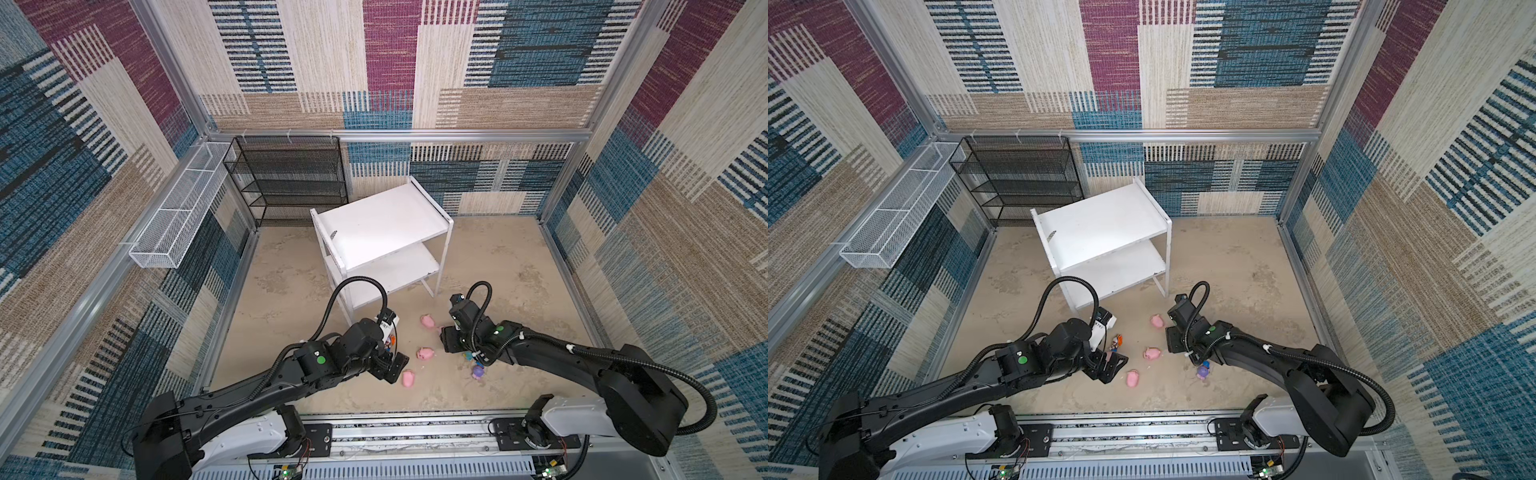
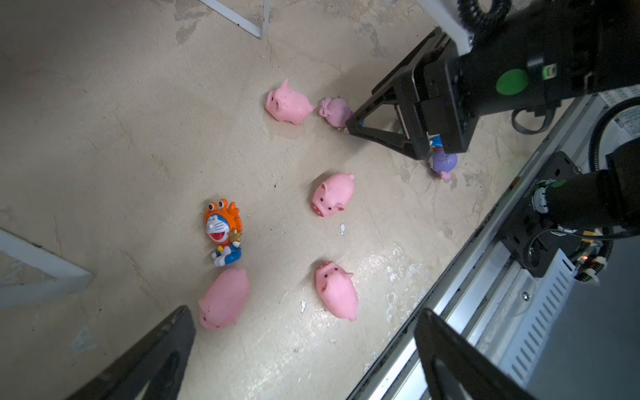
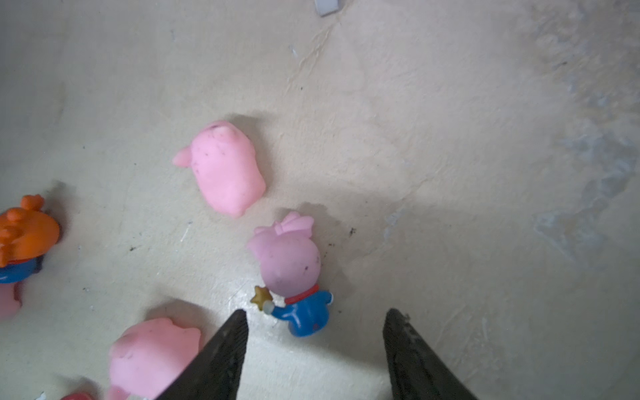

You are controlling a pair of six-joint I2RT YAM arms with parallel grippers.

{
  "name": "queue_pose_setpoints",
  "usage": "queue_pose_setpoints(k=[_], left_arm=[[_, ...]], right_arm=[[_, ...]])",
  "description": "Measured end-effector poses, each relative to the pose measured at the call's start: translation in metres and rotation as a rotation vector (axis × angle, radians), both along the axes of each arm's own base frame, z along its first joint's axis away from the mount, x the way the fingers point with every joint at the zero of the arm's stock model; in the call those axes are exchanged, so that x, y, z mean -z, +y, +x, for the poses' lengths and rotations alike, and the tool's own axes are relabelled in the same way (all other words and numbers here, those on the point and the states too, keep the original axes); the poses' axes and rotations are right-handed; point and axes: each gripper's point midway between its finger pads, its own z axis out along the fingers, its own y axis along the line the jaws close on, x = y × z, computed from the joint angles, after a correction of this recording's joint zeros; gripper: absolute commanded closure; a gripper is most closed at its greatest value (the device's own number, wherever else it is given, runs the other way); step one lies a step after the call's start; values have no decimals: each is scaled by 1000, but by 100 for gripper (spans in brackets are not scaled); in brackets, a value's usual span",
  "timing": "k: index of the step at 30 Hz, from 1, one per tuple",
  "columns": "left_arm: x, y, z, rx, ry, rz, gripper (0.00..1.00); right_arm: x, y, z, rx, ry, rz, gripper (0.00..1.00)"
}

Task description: Place and organize the plastic toys onto the shelf

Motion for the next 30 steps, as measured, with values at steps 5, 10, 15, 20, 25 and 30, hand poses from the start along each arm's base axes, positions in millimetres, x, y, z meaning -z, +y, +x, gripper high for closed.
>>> queue_pose_setpoints(k=[5,10,15,20,25,30], left_arm=[[-1,-2,0,5,-4,-7,1],[-3,-3,1,4,-10,-17,1],[-4,-3,1,5,-12,-18,1],[-7,-2,1,4,-18,-27,1],[-11,-2,1,1,-28,-35,1],[-14,-2,1,4,-33,-37,1]], right_arm=[[2,1,1,-33,-10,-19,38],[9,5,-1,-57,3,-28,38],[20,6,-2,-68,28,-54,40],[24,8,8,-54,19,-98,49],[24,8,8,-48,12,-116,62],[16,11,4,-83,7,-103,72]])
